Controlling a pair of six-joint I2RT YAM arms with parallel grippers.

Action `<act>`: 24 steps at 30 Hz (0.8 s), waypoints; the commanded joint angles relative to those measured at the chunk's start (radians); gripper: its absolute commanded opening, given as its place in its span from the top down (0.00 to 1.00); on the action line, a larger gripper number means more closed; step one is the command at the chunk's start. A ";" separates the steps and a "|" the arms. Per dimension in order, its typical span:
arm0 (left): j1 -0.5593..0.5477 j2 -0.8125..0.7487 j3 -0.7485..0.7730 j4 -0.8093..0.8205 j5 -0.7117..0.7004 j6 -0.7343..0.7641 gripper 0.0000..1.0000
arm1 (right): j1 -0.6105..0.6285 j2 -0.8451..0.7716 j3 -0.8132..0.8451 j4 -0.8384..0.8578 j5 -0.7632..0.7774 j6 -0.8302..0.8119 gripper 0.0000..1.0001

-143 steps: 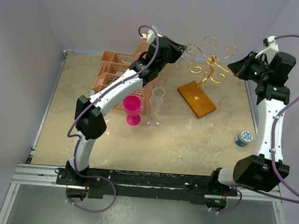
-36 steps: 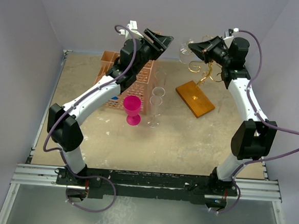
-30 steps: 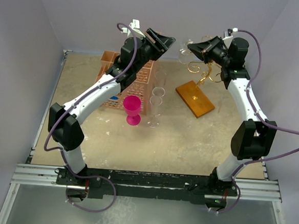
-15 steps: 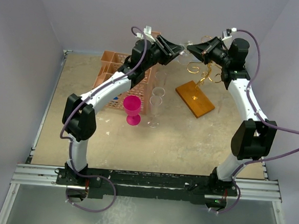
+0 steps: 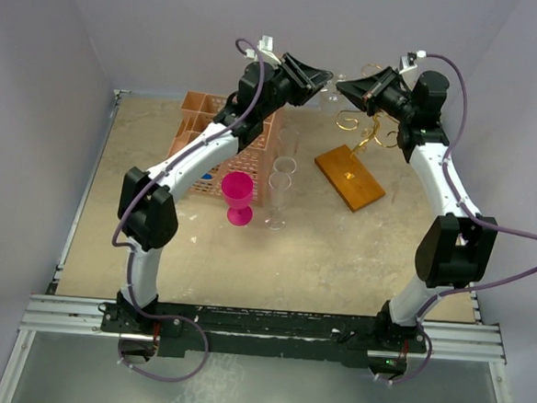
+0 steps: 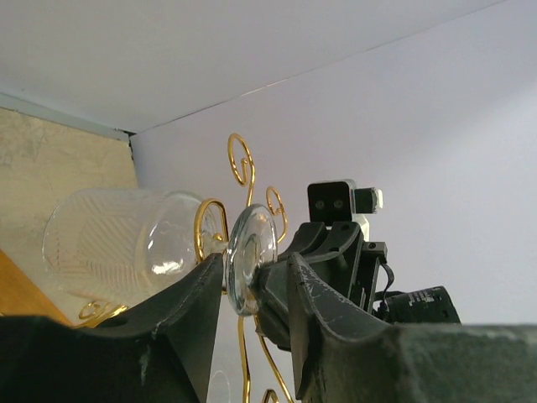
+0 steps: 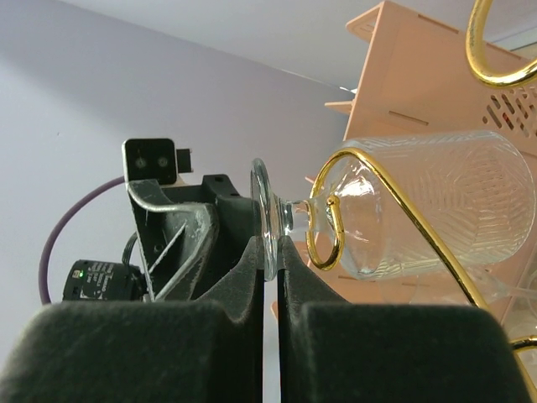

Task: Take the wine glass off the wine glass rack
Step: Pick up the wine glass from the wine rack.

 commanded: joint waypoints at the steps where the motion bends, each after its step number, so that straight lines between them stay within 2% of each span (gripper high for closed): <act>1: 0.007 0.014 0.072 0.013 -0.012 -0.014 0.64 | 0.003 -0.059 0.013 0.128 -0.036 0.019 1.00; 5: 0.007 0.011 0.064 0.015 -0.026 -0.015 0.62 | 0.003 -0.056 0.015 0.127 -0.038 0.018 1.00; 11: 0.007 0.040 0.096 0.035 -0.005 -0.036 0.73 | 0.003 -0.057 0.015 0.123 -0.032 0.013 1.00; 15: 0.007 0.049 0.095 0.042 0.012 -0.051 0.82 | 0.003 -0.054 0.020 0.122 -0.030 -0.001 1.00; 16: 0.007 0.049 0.091 0.046 0.014 -0.052 0.86 | 0.003 -0.053 0.025 0.115 -0.028 -0.008 1.00; 18: 0.009 0.046 0.076 0.054 0.011 -0.058 0.99 | 0.003 -0.053 0.039 0.099 -0.030 -0.038 1.00; 19: 0.011 0.041 0.067 0.059 0.007 -0.060 1.00 | 0.003 -0.055 0.049 0.083 -0.027 -0.063 1.00; 21: 0.013 0.037 0.061 0.063 0.011 -0.061 1.00 | 0.002 -0.064 0.065 0.058 -0.018 -0.106 0.93; 24: 0.018 0.029 0.043 0.074 0.022 -0.083 1.00 | -0.002 -0.079 0.110 -0.012 0.000 -0.202 0.73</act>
